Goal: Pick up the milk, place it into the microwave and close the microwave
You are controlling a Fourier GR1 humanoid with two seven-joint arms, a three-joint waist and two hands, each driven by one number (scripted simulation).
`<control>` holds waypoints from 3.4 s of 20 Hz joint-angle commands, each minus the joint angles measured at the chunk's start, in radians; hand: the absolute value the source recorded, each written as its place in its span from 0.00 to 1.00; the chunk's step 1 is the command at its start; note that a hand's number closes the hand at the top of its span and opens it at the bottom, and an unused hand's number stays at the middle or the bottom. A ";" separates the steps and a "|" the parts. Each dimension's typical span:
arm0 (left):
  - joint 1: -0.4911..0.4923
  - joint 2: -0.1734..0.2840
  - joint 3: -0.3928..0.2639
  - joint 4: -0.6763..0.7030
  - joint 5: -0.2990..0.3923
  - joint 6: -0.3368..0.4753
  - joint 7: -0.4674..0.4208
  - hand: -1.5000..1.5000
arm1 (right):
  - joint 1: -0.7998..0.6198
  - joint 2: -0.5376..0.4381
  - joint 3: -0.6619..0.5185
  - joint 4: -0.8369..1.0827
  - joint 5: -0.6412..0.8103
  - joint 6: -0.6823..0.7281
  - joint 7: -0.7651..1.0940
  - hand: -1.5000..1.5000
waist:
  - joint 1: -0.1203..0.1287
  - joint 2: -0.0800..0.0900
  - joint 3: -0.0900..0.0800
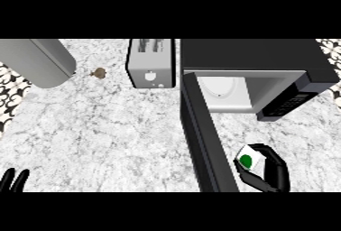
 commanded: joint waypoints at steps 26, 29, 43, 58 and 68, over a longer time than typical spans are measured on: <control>-0.034 0.003 0.034 -0.044 0.079 0.002 0.112 0.00 | -0.176 -0.284 0.047 -0.290 -0.095 0.378 0.276 1.00 | -0.004 0.000 0.000; -0.052 0.027 0.079 -0.001 0.107 -0.025 0.105 0.00 | -0.226 -0.261 0.059 -0.367 -0.069 0.286 0.390 1.00 | -0.004 0.000 0.000; -0.088 0.014 0.123 0.064 0.106 -0.074 0.051 0.00 | -0.612 -0.139 0.062 0.017 0.057 0.156 0.463 1.00 | 0.034 0.011 0.001; -0.154 0.084 0.140 0.104 0.164 -0.131 0.079 0.00 | -0.667 -0.163 0.076 -0.001 0.159 -0.065 0.453 1.00 | 0.113 0.031 0.000; -0.212 0.071 0.099 0.126 0.115 -0.119 0.081 0.00 | -0.576 -0.147 0.048 -0.031 0.171 -0.276 0.433 1.00 | 0.167 0.052 0.001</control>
